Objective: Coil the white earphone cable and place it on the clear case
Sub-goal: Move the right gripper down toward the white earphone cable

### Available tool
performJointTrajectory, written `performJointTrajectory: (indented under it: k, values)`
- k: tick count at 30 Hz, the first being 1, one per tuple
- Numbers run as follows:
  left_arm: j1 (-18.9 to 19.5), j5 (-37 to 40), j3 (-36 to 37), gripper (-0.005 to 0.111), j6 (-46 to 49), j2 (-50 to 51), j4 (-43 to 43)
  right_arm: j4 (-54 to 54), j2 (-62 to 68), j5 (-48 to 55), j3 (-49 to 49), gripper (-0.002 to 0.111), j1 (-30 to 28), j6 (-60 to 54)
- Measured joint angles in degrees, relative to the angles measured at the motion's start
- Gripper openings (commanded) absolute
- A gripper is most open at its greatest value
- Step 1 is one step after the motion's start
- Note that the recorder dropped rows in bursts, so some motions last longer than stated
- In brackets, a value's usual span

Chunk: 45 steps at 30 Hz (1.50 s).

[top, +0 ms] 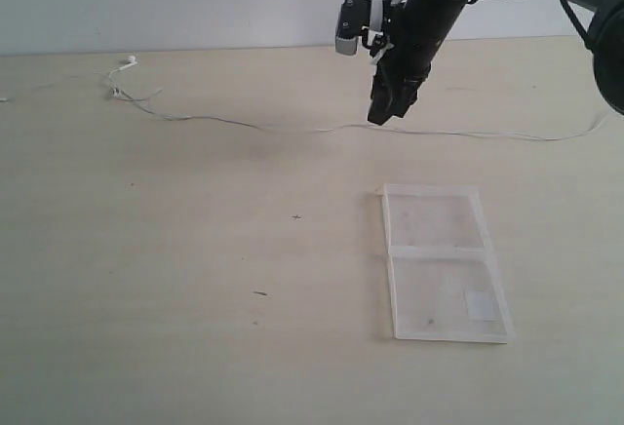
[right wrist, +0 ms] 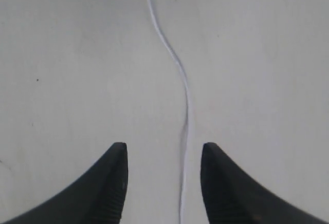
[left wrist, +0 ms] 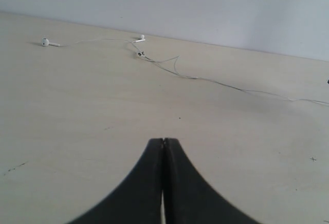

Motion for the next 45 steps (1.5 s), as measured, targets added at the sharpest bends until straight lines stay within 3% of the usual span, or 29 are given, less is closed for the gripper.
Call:
performJointTrajectory:
  k: [6,18,45]
  values:
    - [0.00,0.00,0.00,0.000,0.00,0.00,0.00,5.96,0.67,-0.44,0.00,0.045,0.47,-3.10]
    - [0.00,0.00,0.00,0.000,0.00,0.00,0.00,7.14,2.36,-9.11,-0.11,0.045,6.11,-5.27]
    - [0.00,0.00,0.00,0.000,0.00,0.00,0.00,7.36,5.78,-15.42,-0.11,0.045,6.49,-5.38]
